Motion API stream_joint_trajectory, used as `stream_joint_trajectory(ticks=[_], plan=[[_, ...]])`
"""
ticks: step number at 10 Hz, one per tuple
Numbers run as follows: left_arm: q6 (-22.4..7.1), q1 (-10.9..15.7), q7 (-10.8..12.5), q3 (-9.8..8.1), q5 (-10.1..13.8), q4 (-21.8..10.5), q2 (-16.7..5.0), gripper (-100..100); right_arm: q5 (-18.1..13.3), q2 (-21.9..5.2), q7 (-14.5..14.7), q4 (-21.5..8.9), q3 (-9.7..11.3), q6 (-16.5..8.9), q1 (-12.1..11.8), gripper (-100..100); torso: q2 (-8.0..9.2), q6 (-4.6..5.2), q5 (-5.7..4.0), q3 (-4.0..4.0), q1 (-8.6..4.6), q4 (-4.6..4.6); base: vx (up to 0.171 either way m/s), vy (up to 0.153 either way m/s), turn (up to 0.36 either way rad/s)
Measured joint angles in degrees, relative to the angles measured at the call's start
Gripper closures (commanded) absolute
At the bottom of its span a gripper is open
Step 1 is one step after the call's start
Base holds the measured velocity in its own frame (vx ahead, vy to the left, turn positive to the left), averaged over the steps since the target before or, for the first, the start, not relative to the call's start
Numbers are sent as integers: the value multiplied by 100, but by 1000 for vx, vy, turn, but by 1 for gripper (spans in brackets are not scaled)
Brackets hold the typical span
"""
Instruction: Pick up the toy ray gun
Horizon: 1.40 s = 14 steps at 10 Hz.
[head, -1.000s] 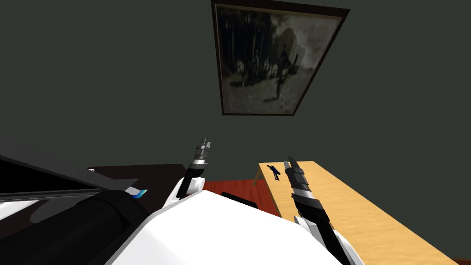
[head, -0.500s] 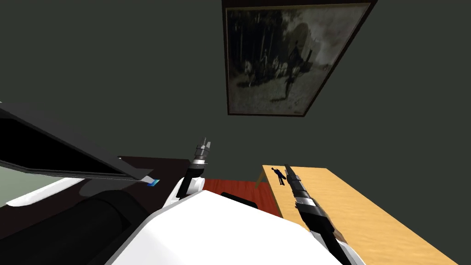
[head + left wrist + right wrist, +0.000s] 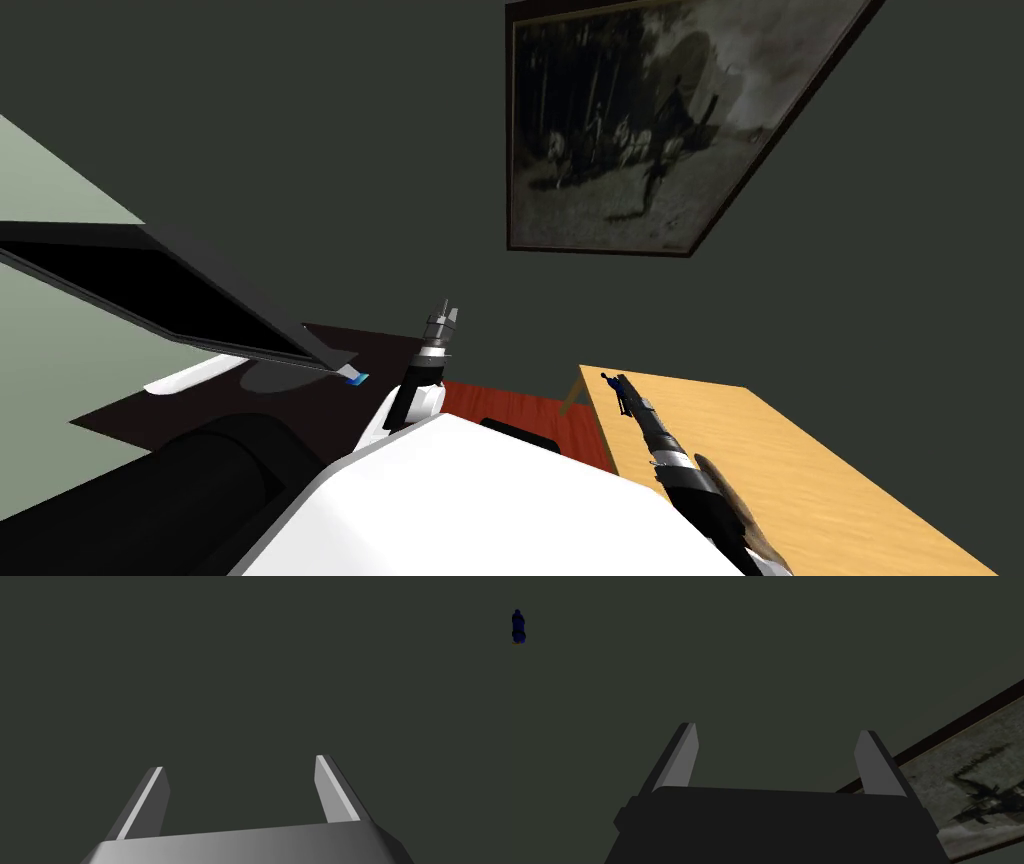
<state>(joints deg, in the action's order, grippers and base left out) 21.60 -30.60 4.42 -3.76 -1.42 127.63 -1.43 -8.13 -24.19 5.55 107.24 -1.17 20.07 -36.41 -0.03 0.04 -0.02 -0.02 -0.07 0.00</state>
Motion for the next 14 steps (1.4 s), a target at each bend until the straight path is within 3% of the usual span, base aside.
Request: stream_joint_trajectory(ticks=[8,9,11,13,14], plan=[[0,0,0,0,0,0,0,0,-435,-692,382,-1148,-3,-190,-380,-100,-6,-1,1,-4,1,-1,13,-6,183],[0,0,0,0,0,0,0,0,-507,-754,453,-1224,-17,-190,-566,-100,-5,-1,1,-3,1,-1,12,-11,119],[0,0,0,0,0,0,0,0,-576,-908,505,-1616,10,-223,-484,-100,-7,-3,1,-4,0,-1,20,-8,236],[0,-1,0,0,0,0,0,0,-677,-1159,557,-1905,-5,-286,-693,-100,-11,1,1,-6,-1,-2,28,-14,120],[0,-1,0,-1,0,0,0,0,-727,-1152,616,-2002,19,-323,-696,-100,-10,1,0,-5,1,-1,17,-5,181]])
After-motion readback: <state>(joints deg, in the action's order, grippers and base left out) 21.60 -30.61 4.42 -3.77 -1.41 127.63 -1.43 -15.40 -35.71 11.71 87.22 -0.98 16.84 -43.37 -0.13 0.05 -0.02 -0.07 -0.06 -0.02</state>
